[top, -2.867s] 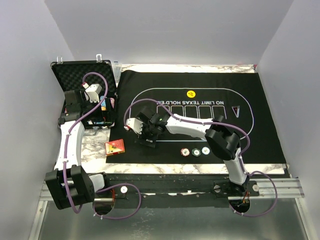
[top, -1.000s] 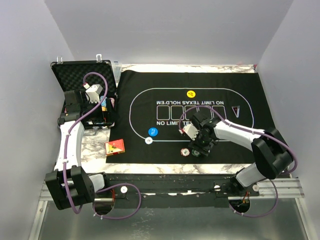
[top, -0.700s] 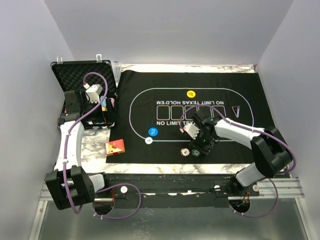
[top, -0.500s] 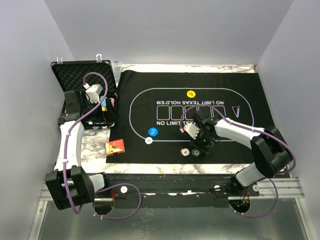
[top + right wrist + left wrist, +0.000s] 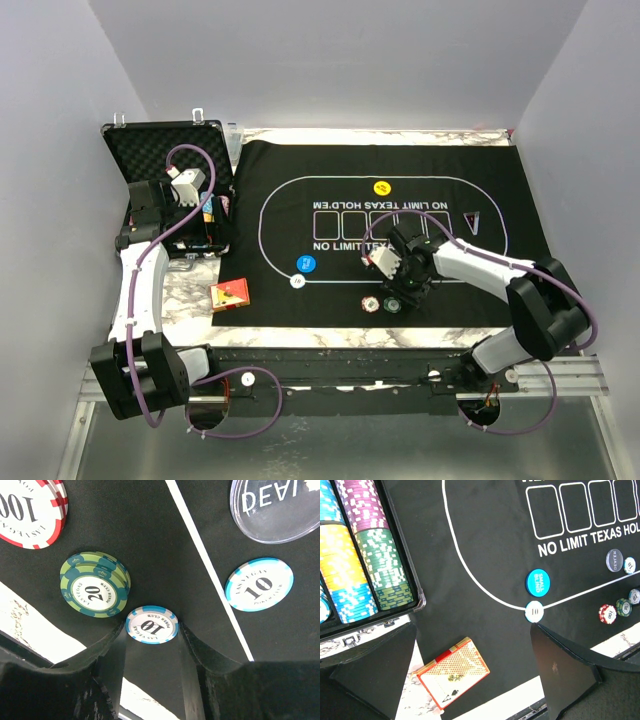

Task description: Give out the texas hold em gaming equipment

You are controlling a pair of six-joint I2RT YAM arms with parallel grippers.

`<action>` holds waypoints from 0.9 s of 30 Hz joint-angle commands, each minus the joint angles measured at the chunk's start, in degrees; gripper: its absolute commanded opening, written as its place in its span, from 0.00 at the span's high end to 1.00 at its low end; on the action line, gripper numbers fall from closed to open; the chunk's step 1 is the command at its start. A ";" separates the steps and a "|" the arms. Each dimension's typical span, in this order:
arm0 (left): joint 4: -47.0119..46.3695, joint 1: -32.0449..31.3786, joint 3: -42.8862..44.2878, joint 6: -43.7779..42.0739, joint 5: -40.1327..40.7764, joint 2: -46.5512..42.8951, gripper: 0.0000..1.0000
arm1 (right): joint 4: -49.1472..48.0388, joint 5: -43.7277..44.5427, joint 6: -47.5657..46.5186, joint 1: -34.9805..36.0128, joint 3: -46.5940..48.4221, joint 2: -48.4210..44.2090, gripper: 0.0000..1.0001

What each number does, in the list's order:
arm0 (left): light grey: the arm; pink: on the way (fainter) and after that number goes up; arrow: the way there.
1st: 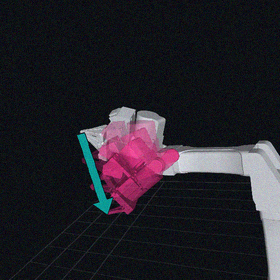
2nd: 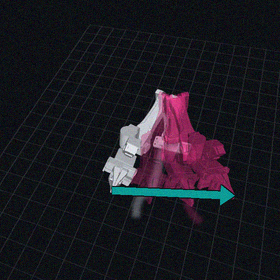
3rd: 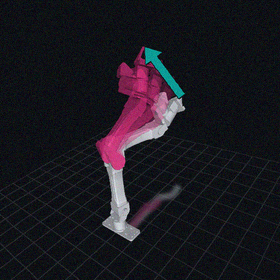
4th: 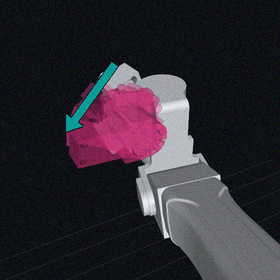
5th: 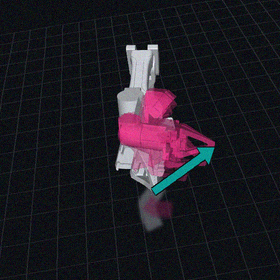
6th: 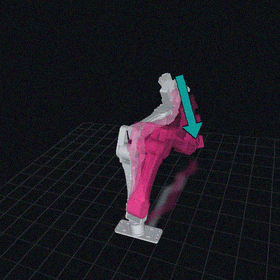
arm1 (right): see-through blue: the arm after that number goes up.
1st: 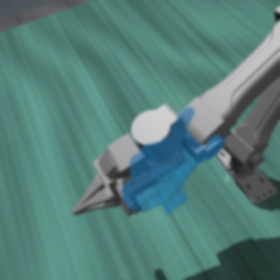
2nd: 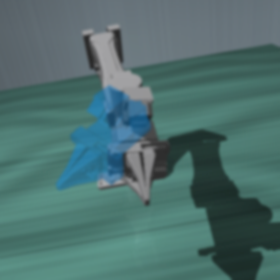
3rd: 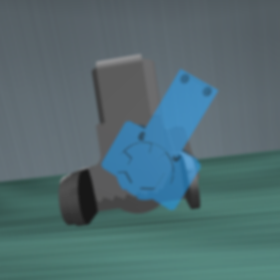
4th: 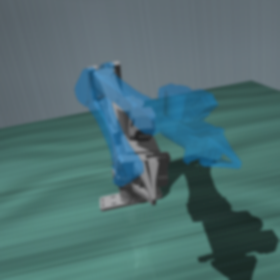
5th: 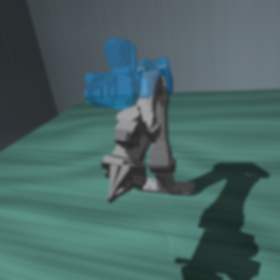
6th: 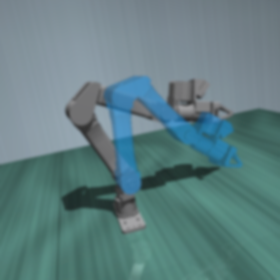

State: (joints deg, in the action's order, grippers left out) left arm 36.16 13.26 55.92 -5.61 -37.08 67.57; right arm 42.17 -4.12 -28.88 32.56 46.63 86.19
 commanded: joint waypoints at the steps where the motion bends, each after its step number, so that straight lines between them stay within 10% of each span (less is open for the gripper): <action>1: 0.58 -0.16 1.83 -0.08 -0.78 0.28 0.01 | 0.98 0.32 -0.47 -0.45 -0.34 -0.99 0.59; 17: 0.57 -0.16 2.09 0.07 -1.10 0.71 0.01 | 2.38 -0.68 0.00 -2.30 9.11 -1.58 0.64; 27: 0.93 -0.16 2.54 0.15 -2.27 1.01 0.01 | -0.23 -6.17 -1.43 -14.67 32.76 14.89 0.68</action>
State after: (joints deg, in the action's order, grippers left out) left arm 36.25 13.26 56.73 -5.58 -37.15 68.40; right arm 44.25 -7.16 -29.85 20.71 70.78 95.42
